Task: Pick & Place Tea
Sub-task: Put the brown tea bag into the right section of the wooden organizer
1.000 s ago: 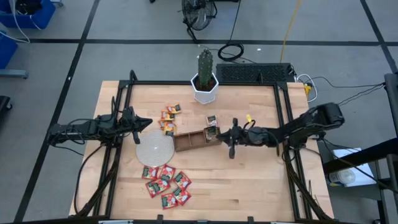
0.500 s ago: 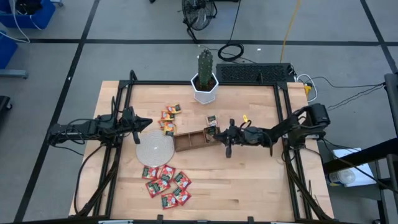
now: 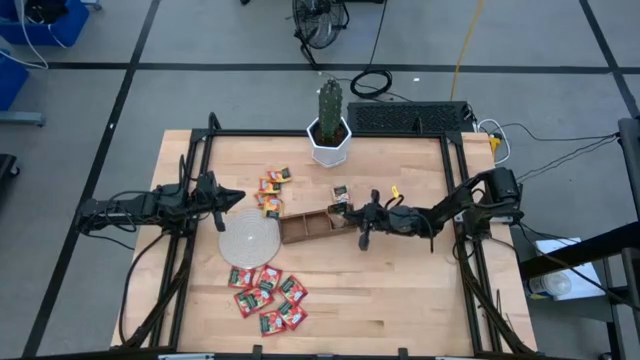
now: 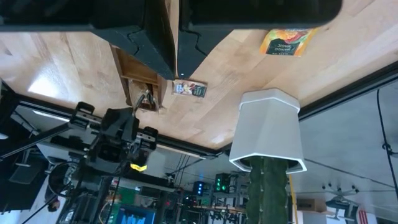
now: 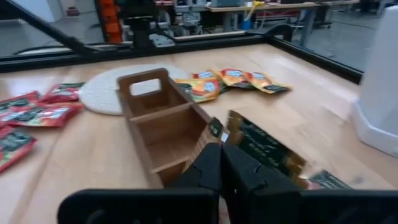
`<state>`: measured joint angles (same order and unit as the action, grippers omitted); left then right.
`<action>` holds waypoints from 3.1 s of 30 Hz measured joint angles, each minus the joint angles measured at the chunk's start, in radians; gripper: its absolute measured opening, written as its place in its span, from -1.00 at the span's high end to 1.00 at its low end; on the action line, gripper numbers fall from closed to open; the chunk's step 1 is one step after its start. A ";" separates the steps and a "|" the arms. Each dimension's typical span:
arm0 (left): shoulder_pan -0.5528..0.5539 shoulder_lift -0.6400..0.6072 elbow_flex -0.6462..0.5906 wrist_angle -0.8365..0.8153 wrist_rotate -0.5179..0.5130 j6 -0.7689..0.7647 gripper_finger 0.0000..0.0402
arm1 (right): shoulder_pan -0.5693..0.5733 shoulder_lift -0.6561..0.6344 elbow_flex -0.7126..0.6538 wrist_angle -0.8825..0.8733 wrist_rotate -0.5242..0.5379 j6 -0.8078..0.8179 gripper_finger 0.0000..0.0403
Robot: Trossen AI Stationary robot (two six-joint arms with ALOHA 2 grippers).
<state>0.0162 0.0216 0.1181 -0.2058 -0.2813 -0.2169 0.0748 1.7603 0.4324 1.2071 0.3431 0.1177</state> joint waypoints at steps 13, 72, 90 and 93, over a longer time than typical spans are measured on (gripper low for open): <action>0.000 0.000 0.000 0.000 0.000 0.000 0.89 | 0.014 0.000 0.000 -0.010 0.075 -0.017 0.58; 0.000 0.000 0.000 0.000 0.000 0.000 0.89 | -0.042 0.050 0.751 -1.611 -0.251 -0.180 1.00; 0.000 0.000 0.000 0.000 0.000 0.000 0.89 | -0.055 0.037 0.745 -1.637 -0.230 -0.155 1.00; 0.000 0.000 0.000 0.001 0.000 0.000 0.89 | -0.055 0.038 0.745 -1.654 -0.183 -0.155 1.00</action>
<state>0.0162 0.0216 0.1183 -0.2050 -0.2813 -0.2169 0.0200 1.7985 1.1774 -0.4465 0.1599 -0.0372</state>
